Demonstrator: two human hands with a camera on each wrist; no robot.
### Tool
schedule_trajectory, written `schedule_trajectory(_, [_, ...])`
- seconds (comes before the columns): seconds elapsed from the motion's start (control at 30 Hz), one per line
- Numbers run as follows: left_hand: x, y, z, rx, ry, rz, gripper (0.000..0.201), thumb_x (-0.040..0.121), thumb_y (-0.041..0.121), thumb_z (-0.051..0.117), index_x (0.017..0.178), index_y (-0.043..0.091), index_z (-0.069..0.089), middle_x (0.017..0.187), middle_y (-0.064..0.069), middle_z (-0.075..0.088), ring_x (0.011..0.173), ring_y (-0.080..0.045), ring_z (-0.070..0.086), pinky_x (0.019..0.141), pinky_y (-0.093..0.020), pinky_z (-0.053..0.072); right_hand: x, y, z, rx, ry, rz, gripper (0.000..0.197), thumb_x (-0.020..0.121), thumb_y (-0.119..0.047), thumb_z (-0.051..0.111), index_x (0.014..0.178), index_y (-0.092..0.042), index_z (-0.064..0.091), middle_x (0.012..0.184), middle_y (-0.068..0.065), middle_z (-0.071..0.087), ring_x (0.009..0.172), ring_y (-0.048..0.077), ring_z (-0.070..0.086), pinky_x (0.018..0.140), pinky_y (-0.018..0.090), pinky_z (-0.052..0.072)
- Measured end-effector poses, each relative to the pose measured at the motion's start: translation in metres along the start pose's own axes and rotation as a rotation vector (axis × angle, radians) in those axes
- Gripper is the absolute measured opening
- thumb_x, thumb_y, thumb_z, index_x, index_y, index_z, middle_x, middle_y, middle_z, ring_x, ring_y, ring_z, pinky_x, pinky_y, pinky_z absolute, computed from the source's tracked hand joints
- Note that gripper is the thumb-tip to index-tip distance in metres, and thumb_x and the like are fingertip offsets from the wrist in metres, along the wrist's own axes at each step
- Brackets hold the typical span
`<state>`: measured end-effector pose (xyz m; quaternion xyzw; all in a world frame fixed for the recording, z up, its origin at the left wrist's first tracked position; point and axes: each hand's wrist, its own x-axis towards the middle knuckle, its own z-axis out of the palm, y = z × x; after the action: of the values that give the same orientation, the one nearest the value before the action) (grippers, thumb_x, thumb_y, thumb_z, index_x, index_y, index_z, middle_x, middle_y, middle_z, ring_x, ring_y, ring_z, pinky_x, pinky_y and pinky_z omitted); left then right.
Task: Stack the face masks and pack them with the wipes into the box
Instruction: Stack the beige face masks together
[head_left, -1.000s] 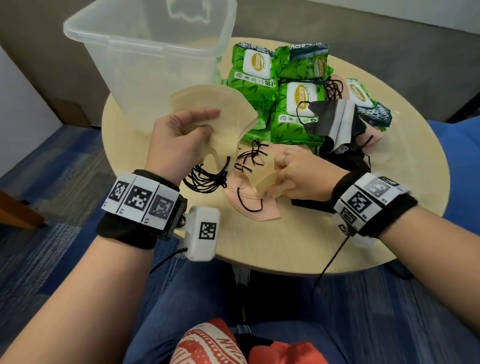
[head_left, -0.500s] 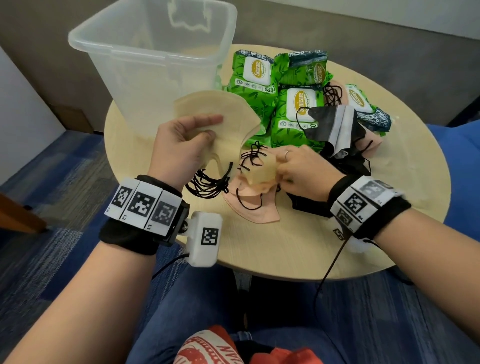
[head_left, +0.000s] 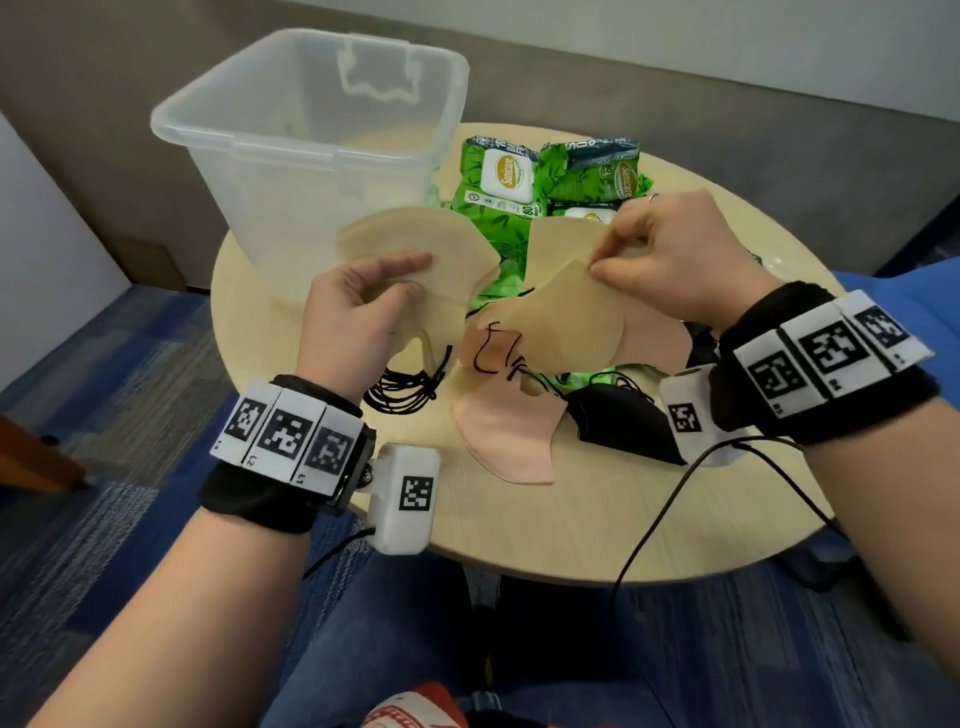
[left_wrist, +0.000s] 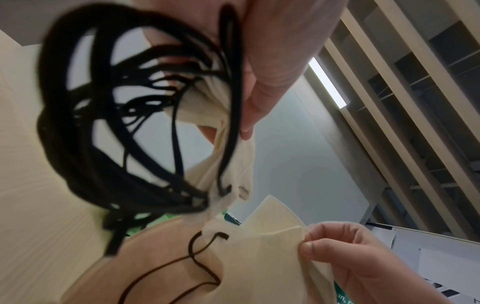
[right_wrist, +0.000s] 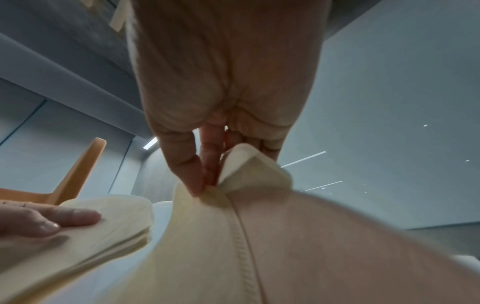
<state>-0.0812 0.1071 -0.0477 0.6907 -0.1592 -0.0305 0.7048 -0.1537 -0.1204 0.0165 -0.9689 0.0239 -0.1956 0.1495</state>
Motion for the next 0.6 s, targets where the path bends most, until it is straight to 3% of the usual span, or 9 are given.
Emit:
schedule_trajectory(0.1, [0.000, 0.001, -0.001, -0.005, 0.005, 0.011, 0.028, 0.087, -0.001, 0.054, 0.100, 0.019, 0.069, 0.085, 0.005, 0.067, 0.067, -0.004, 0.055, 0.057, -0.014, 0.044, -0.001, -0.003, 0.000, -0.010, 0.026, 0.040, 0.010, 0.076, -0.011, 0.066, 0.081, -0.006, 0.074, 0.071, -0.002, 0.062, 0.072, 0.011, 0.053, 0.071, 0.020, 0.035])
schedule_trajectory(0.2, [0.001, 0.000, 0.000, -0.020, 0.004, 0.016, 0.028, 0.088, -0.002, 0.053, 0.101, 0.018, 0.068, 0.087, 0.005, 0.067, 0.066, 0.001, 0.057, 0.058, -0.012, 0.045, 0.000, -0.005, -0.002, 0.033, 0.092, 0.050, 0.019, 0.074, -0.022, 0.059, 0.079, -0.008, 0.071, 0.062, -0.012, 0.051, 0.058, 0.007, 0.042, 0.062, 0.002, 0.029])
schedule_trajectory(0.3, [0.002, 0.000, 0.001, -0.026, -0.002, 0.029, 0.027, 0.088, -0.002, 0.054, 0.103, 0.017, 0.067, 0.092, 0.002, 0.068, 0.070, 0.001, 0.059, 0.061, -0.011, 0.045, 0.001, -0.006, -0.006, 0.157, 0.185, 0.030, 0.020, 0.074, -0.024, 0.051, 0.081, -0.011, 0.064, 0.074, -0.004, 0.057, 0.070, 0.006, 0.047, 0.063, 0.003, 0.030])
schedule_trajectory(0.37, [0.003, 0.002, 0.002, -0.036, 0.003, 0.048, 0.026, 0.088, -0.001, 0.054, 0.106, 0.014, 0.066, 0.097, 0.000, 0.067, 0.075, 0.003, 0.060, 0.066, -0.009, 0.045, 0.002, -0.007, -0.010, 0.229, 0.198, -0.010, 0.010, 0.078, -0.022, 0.050, 0.083, -0.017, 0.057, 0.075, -0.008, 0.055, 0.068, 0.001, 0.047, 0.065, 0.006, 0.032])
schedule_trajectory(0.47, [0.005, 0.006, 0.005, -0.035, 0.020, 0.081, 0.024, 0.090, 0.002, 0.055, 0.110, 0.010, 0.065, 0.102, 0.002, 0.066, 0.085, 0.007, 0.060, 0.075, -0.008, 0.045, 0.004, -0.008, -0.016, 0.322, 0.117, -0.100, 0.005, 0.084, -0.018, 0.050, 0.089, -0.018, 0.050, 0.077, -0.019, 0.050, 0.070, -0.011, 0.049, 0.069, 0.005, 0.034])
schedule_trajectory(0.6, [0.004, 0.010, 0.008, -0.062, 0.018, 0.080, 0.023, 0.087, 0.017, 0.058, 0.108, 0.012, 0.066, 0.101, 0.006, 0.067, 0.095, 0.000, 0.060, 0.081, -0.010, 0.044, 0.004, -0.015, -0.022, 0.480, -0.140, -0.154, 0.012, 0.089, -0.006, 0.051, 0.089, -0.018, 0.050, 0.076, -0.016, 0.054, 0.072, -0.010, 0.051, 0.073, 0.007, 0.039])
